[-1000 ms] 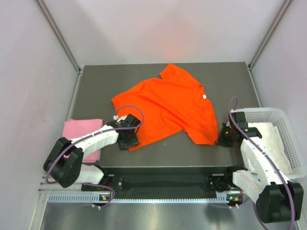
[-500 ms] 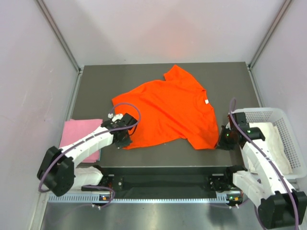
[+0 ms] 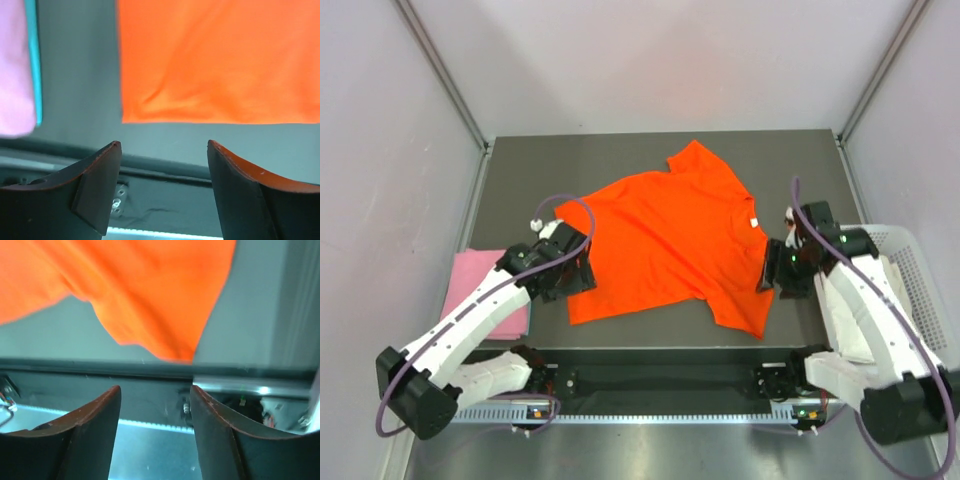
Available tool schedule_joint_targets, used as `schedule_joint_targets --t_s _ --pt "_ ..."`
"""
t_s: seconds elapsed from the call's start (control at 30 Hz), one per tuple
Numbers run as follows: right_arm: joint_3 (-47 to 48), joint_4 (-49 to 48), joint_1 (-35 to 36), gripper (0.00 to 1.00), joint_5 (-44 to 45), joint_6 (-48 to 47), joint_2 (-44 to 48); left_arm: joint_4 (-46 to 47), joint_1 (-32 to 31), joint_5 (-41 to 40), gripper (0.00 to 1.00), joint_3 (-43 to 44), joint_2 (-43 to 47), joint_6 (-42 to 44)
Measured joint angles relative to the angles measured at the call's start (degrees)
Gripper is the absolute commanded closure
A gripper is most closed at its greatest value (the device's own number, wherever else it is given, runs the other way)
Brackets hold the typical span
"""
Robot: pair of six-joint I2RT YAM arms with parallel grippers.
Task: Fold and stack the t-shirts
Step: Flatten the tshirt out
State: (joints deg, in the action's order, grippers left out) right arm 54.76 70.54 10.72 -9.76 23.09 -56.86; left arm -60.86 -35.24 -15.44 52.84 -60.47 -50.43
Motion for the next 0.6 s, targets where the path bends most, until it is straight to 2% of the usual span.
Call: schedule_joint_targets --t_s 0.13,0.17,0.23,0.33,0.4,0.5,0.6 --pt "12.2 -7.3 0.0 0.42 1.75 -2.23 -14.4 3.82 1.62 -0.15 0.31 8.13 -2.38 5.05" --pt "15.76 -10.34 0.0 0.42 2.54 -2.82 -18.86 6.45 3.54 1.27 0.36 10.49 -4.57 6.8" --pt "21.88 -17.59 0.02 0.42 3.82 -4.02 -27.17 11.69 7.58 4.44 0.37 15.13 -10.23 9.6" --pt "31.3 -27.08 -0.11 0.42 6.62 -6.54 -39.71 20.74 12.41 9.29 0.29 21.2 -22.27 14.03" --pt "39.74 -29.75 -0.57 0.42 7.85 -7.76 -48.19 24.17 14.16 10.69 0.24 24.68 -29.59 16.33" --pt "56.5 -33.05 -1.25 0.43 8.92 -9.31 -62.73 25.27 16.33 11.04 0.25 33.53 -42.4 18.97" --pt "65.57 -35.52 -2.32 0.47 9.75 -9.57 -72.02 24.72 17.79 10.32 0.27 43.17 -52.83 20.9"
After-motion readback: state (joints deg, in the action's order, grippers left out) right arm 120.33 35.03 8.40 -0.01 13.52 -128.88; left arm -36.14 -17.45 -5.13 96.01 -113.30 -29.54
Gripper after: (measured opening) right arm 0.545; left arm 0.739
